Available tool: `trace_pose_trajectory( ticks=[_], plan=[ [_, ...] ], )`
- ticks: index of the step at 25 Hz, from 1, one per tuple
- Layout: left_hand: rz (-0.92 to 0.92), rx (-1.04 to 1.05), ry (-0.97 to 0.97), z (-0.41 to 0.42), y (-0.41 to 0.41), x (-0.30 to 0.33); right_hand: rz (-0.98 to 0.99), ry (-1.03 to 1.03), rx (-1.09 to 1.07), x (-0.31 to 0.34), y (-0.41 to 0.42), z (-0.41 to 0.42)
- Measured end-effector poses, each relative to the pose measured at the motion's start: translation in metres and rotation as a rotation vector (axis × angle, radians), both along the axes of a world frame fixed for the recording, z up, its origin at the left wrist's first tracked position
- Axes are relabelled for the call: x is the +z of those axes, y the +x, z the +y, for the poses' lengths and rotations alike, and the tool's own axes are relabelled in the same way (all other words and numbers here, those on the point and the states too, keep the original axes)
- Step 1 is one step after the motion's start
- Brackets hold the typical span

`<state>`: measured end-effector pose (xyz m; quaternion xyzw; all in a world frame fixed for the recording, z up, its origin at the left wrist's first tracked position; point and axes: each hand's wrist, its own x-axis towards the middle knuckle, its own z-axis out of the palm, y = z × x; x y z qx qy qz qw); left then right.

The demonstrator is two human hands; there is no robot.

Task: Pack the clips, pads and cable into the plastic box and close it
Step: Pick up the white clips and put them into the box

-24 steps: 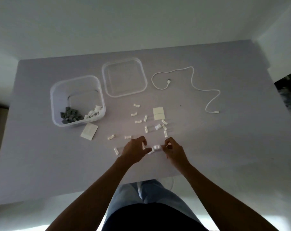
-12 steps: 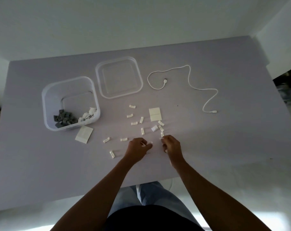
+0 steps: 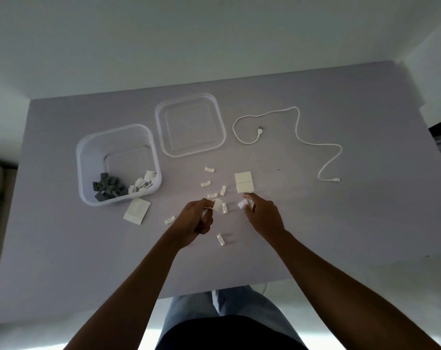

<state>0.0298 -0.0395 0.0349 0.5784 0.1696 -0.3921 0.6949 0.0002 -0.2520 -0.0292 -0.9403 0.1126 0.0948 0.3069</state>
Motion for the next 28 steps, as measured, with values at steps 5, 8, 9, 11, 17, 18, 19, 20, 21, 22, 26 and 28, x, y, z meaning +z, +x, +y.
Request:
trace_pose_trajectory(
  ticks=[5, 8, 9, 11, 17, 18, 19, 20, 21, 22, 26, 28],
  plan=[
    [-0.027, 0.063, 0.129, 0.047, 0.012, 0.008, 0.099, -0.212, 0.087, 0.004, 0.014, 0.013],
    [-0.036, 0.162, 0.153, 0.084, 0.024, 0.016, 0.075, 0.078, -0.098, 0.007, 0.024, 0.031],
    [-0.032, 0.213, 0.127, 0.098, 0.028, 0.020, 0.089, 0.317, -0.208, 0.011, 0.029, 0.041],
    [-0.022, 0.331, 0.049, 0.129, 0.039, 0.026, 0.190, 0.913, -0.412, 0.028, 0.040, 0.065],
    [-0.072, 0.394, 0.166, 0.200, 0.076, 0.030, 0.369, 1.578, -0.244, 0.066, 0.092, 0.141],
    [-0.078, 0.387, 0.220, 0.208, 0.084, 0.029, 0.388, 1.566, -0.209, 0.072, 0.104, 0.156],
    [-0.078, 0.377, 0.270, 0.216, 0.092, 0.028, 0.407, 1.506, -0.182, 0.076, 0.117, 0.171],
    [-0.071, 0.363, 0.317, 0.222, 0.100, 0.026, 0.425, 1.409, -0.154, 0.079, 0.128, 0.185],
    [-0.057, 0.347, 0.352, 0.226, 0.107, 0.024, 0.430, 1.287, -0.097, 0.080, 0.139, 0.198],
    [-0.036, 0.338, 0.366, 0.229, 0.114, 0.020, 0.418, 1.144, -0.014, 0.082, 0.150, 0.212],
    [0.026, 0.324, 0.387, 0.237, 0.135, 0.000, 0.380, 0.536, 0.399, 0.076, 0.177, 0.255],
    [-0.004, 0.273, 0.438, 0.237, 0.141, -0.007, 0.384, 0.265, 0.601, 0.065, 0.183, 0.268]
  ],
)
